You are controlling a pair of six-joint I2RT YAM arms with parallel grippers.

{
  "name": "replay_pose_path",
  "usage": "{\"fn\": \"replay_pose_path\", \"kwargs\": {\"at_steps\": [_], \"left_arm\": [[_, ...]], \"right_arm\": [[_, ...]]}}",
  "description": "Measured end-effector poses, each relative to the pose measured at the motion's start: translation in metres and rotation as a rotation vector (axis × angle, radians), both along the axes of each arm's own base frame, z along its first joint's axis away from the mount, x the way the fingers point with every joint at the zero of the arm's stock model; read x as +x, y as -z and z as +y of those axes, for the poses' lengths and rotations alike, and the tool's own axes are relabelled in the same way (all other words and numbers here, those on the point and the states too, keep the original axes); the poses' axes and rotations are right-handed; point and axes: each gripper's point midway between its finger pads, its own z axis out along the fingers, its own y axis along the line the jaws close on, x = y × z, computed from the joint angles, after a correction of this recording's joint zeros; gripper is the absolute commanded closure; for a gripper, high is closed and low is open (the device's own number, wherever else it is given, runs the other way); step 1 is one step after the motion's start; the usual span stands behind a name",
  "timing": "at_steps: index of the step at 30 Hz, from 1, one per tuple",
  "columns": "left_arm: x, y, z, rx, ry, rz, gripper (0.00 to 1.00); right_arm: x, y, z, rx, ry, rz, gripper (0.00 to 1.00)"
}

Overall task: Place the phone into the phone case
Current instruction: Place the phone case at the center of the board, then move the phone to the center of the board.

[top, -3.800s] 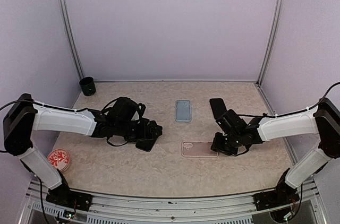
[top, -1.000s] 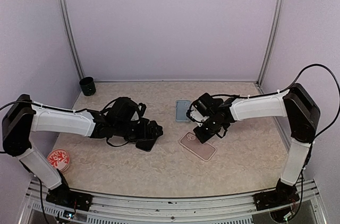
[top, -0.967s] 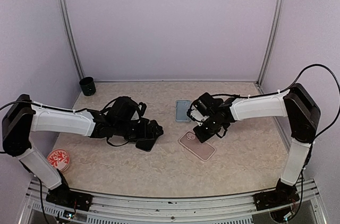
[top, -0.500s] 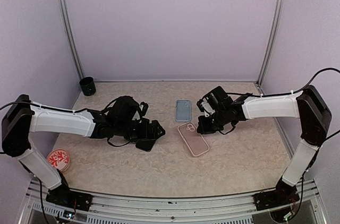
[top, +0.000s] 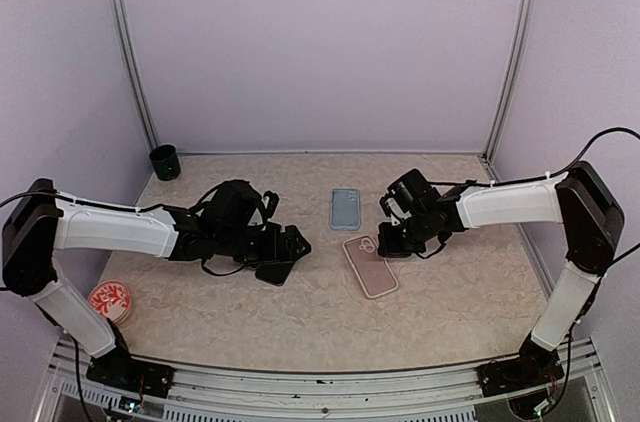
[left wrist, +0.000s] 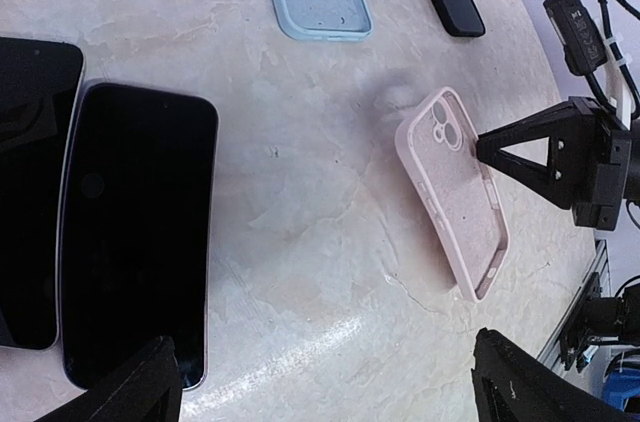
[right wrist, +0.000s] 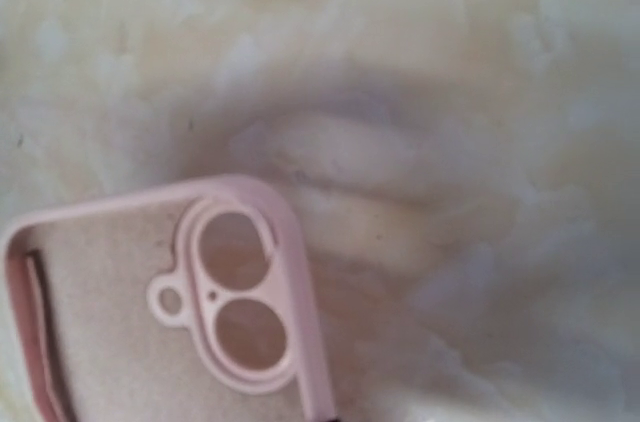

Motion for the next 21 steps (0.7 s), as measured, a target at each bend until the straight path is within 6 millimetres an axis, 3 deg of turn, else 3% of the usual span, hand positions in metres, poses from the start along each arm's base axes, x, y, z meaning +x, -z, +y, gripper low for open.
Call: {"fn": "replay_pose_path", "kwargs": {"at_steps": [6,12,21], "left_arm": [[0.0,0.0,0.0,0.0,0.0,0.0,0.01],[0.001,0.0,0.001,0.002,-0.003,0.0,0.01],[0.013,0.008,0.019,0.019,-0.063,0.017,0.01]], "right_arm": [[0.001,-0.001,-0.002,-0.015,0.007,0.006,0.65],[0.012,-0.013,-0.001,-0.033,0.014,-0.024,0.45],[0.008,-0.034,0.01,0.017,-0.025,-0.048,0.41]]}}
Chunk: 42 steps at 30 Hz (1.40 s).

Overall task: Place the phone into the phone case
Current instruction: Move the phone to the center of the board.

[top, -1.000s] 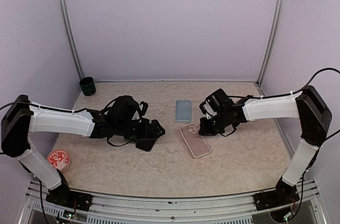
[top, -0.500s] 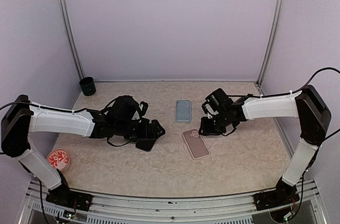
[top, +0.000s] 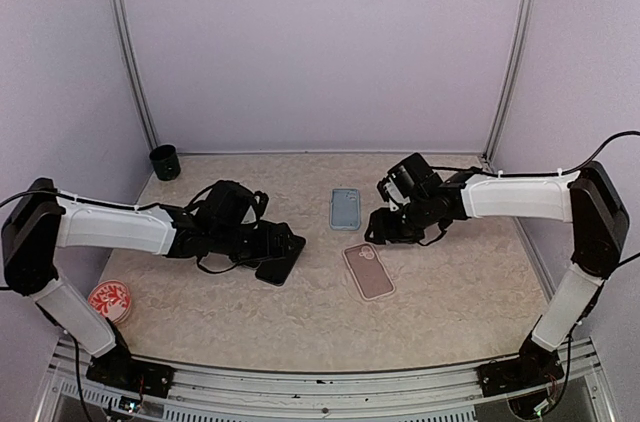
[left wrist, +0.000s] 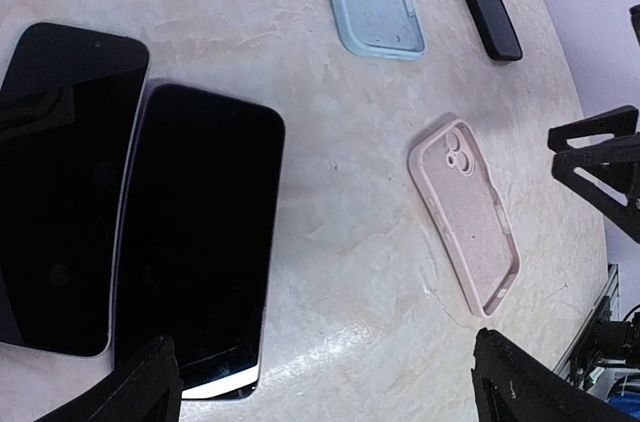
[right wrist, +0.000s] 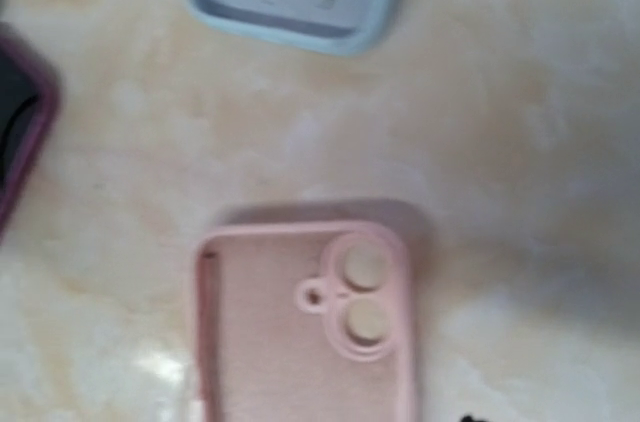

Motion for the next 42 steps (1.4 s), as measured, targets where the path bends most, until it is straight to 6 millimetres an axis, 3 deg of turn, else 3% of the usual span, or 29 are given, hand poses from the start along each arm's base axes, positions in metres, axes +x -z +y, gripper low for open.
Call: {"fn": "replay_pose_path", "kwargs": {"at_steps": [7,15,33,42], "left_arm": [[0.001,0.027,0.008,0.045,-0.018,0.049,0.01],[0.002,0.046,0.015,0.099,-0.043,0.073,0.01],[-0.006,0.057,0.035,0.187,-0.1,0.076,0.01],[-0.019,0.06,0.023,0.176,-0.053,0.095,0.01]], "right_arm": [[-0.014,-0.013,0.03,0.06,-0.078,-0.014,0.4],[-0.029,-0.017,0.049,0.092,-0.136,-0.01,0.37],[-0.029,-0.015,0.058,0.107,-0.152,-0.008,0.37],[-0.028,-0.015,0.058,0.104,-0.15,-0.01,0.37]]}}
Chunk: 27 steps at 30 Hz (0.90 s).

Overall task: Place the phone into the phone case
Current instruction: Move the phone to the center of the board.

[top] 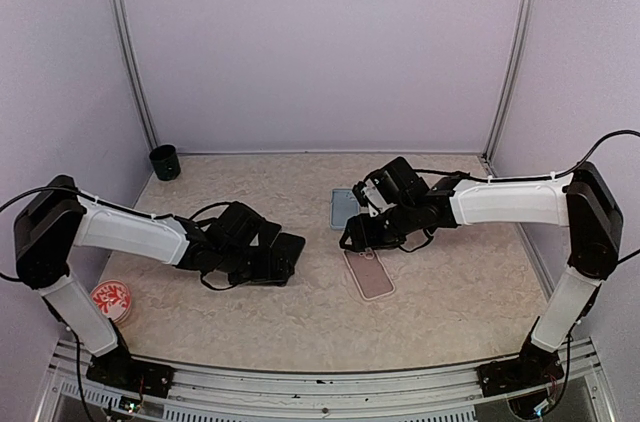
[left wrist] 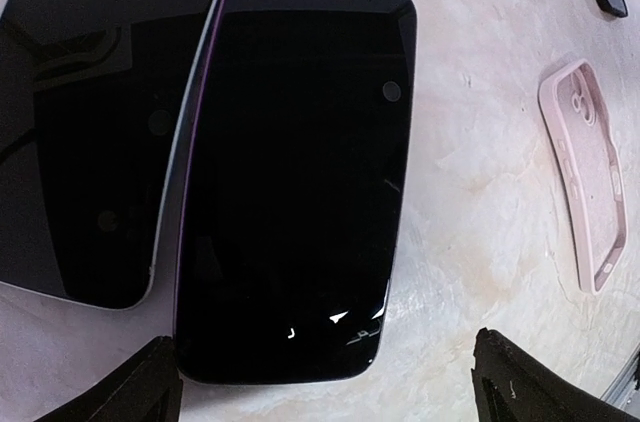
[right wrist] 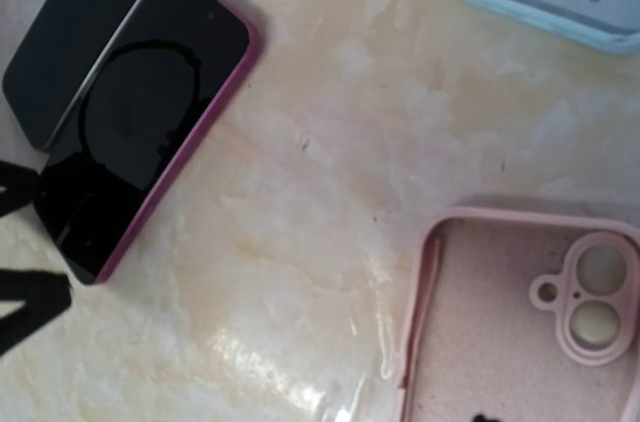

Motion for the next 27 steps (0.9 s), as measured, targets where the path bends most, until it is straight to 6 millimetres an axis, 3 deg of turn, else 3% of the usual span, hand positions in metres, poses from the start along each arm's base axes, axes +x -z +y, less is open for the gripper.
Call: {"fn": "replay_pose_path", "kwargs": {"at_steps": [12,21,27], "left_arm": [[-0.004,0.001,-0.02,-0.053,0.047,0.015,0.01],[-0.006,-0.003,-0.07,-0.104,0.16,0.021,0.01],[-0.008,-0.005,-0.072,-0.107,0.169,0.013,0.01]], "right_arm": [[0.002,0.001,-0.004,-0.02,0.014,-0.006,0.36],[0.005,0.005,-0.012,-0.062,0.043,-0.015,0.19],[0.008,0.005,-0.017,-0.089,0.057,-0.032,0.05]]}}
